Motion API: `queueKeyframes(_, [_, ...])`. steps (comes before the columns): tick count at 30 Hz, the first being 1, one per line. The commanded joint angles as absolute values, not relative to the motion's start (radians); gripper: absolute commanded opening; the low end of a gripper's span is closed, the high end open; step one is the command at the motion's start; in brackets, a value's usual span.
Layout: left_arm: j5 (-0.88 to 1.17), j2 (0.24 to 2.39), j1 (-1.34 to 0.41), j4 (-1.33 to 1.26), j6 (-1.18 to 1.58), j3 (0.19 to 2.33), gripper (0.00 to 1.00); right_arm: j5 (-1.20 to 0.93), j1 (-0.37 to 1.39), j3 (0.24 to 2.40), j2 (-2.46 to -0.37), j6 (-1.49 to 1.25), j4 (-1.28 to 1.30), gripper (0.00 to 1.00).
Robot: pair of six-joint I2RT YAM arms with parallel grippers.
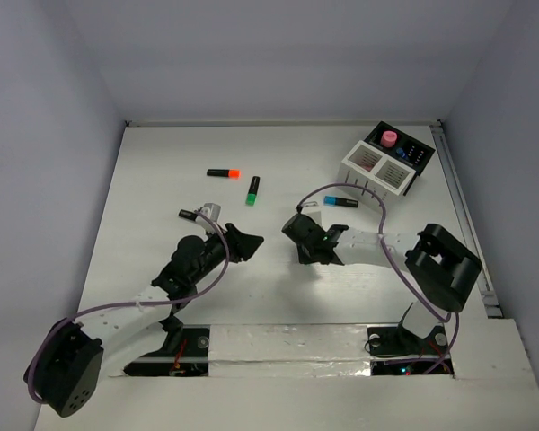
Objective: Sort the stationery into containers
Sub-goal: Pick up the pen from the center of the board.
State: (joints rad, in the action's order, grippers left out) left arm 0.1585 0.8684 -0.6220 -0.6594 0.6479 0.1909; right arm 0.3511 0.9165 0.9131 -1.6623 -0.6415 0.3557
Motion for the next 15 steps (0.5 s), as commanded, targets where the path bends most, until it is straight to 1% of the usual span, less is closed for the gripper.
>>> queueKeyframes(1, [0.187, 0.899, -0.627, -0.739, 0.667, 0.198, 0.44, 0.291, 0.933, 0.85, -1.72, -0.663, 0.502, 0.12])
queueKeyframes(3, [0.196, 0.931, -0.627, -0.753, 0.678, 0.201, 0.44, 0.298, 0.943, 0.844, -1.703, -0.654, 0.492, 0.0])
queueKeyframes(7, [0.219, 0.994, -0.627, -0.804, 0.712, 0.207, 0.47, 0.334, 0.98, 0.824, -1.611, -0.606, 0.437, 0.0])
queueKeyframes(10, [0.235, 1.041, -0.627, -0.853, 0.747, 0.21, 0.54, 0.305, 0.989, 0.799, -1.517, -0.553, 0.31, 0.0])
queueKeyframes(15, [0.239, 1.13, -0.627, -0.917, 0.762, 0.235, 0.57, 0.265, 0.999, 0.775, -1.422, -0.486, 0.209, 0.0])
